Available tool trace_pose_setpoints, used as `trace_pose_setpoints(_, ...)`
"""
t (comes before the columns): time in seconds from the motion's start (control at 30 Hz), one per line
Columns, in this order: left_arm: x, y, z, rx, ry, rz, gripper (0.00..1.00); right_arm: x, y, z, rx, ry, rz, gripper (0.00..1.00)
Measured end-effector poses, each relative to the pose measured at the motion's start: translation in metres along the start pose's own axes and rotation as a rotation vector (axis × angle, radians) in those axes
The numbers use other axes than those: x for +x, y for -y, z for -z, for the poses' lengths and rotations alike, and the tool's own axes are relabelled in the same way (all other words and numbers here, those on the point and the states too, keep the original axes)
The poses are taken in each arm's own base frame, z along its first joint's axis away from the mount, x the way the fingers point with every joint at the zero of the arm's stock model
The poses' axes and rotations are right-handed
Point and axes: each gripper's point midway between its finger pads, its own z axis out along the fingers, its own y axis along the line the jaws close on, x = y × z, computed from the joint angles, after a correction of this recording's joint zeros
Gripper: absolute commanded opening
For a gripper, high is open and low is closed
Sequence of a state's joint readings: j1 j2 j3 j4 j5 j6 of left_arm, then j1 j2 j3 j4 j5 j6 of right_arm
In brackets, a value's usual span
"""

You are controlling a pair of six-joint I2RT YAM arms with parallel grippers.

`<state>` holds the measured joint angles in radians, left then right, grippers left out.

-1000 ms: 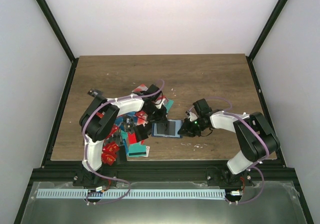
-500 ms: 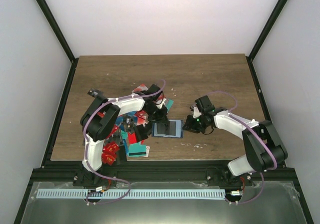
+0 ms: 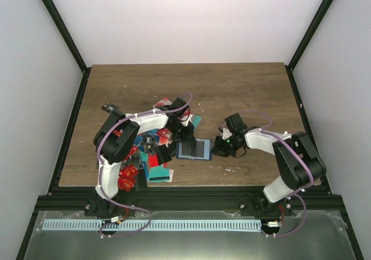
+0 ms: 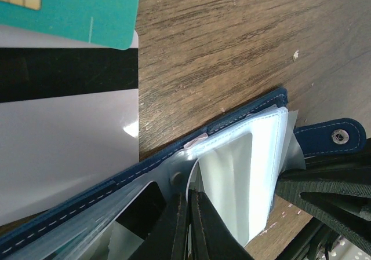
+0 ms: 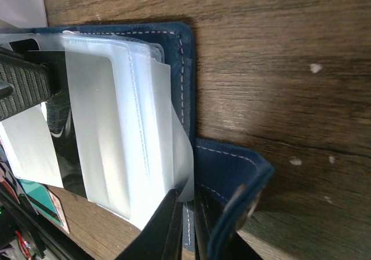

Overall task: Put the credit cards into the card holder
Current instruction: Insert the credit card into the card holder.

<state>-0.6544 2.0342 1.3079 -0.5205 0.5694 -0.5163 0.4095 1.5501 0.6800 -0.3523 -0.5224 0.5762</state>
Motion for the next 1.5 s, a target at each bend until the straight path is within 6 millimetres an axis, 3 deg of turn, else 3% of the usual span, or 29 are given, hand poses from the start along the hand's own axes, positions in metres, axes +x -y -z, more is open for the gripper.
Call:
trace_pose_setpoints(0.77, -0.005, 0.008, -0.006, 0.035, 0.013, 0.014, 0.04, 0.001, -0.006, -0.005, -0.057, -0.035, -0.027, 0.07)
trace_pose_setpoints(1.2, 0.005, 0.008, -0.003, -0.025, 0.007, -0.004, 0.34, 0.000, -0.007, 0.002, -0.036, -0.017, 0.011, 0.08)
trace_pose_setpoints(1.5, 0.011, 0.011, 0.019, -0.080, 0.011, -0.004, 0.59, -0.006, -0.017, 0.015, -0.041, 0.012, 0.050, 0.09)
